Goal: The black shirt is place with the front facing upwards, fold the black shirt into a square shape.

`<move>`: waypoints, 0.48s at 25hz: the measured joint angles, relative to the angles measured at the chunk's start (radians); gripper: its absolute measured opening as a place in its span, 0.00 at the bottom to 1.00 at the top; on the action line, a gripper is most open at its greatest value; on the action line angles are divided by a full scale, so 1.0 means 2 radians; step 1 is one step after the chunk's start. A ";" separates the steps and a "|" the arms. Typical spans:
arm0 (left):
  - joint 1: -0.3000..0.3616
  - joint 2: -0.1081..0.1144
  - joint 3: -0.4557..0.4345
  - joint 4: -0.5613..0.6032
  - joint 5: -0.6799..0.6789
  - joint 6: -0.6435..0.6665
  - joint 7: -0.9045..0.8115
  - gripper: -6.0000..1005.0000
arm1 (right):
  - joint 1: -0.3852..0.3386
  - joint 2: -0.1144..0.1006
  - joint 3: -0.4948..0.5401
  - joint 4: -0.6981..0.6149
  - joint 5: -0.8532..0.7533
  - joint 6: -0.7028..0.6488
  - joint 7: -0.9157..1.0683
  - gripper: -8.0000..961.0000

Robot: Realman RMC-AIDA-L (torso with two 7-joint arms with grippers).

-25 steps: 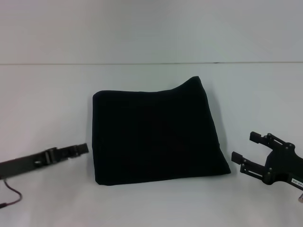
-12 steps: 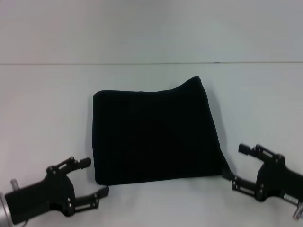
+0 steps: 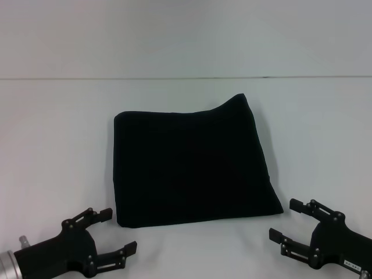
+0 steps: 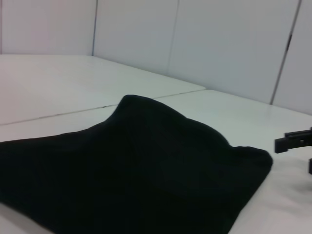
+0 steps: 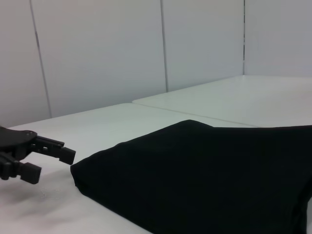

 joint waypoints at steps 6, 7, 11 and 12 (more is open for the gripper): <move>-0.001 0.001 0.002 0.003 0.004 0.015 -0.012 0.95 | 0.001 0.000 0.004 0.000 0.004 0.003 0.000 0.89; -0.001 0.001 0.002 0.004 0.004 0.016 -0.012 0.95 | 0.001 0.000 0.005 0.000 0.004 0.003 0.000 0.89; -0.001 0.001 0.002 0.004 0.004 0.018 -0.013 0.95 | 0.003 0.000 0.009 -0.001 0.005 0.003 0.000 0.89; -0.001 0.001 0.002 0.004 0.004 0.019 -0.013 0.95 | 0.003 0.000 0.010 -0.001 0.005 0.003 0.000 0.89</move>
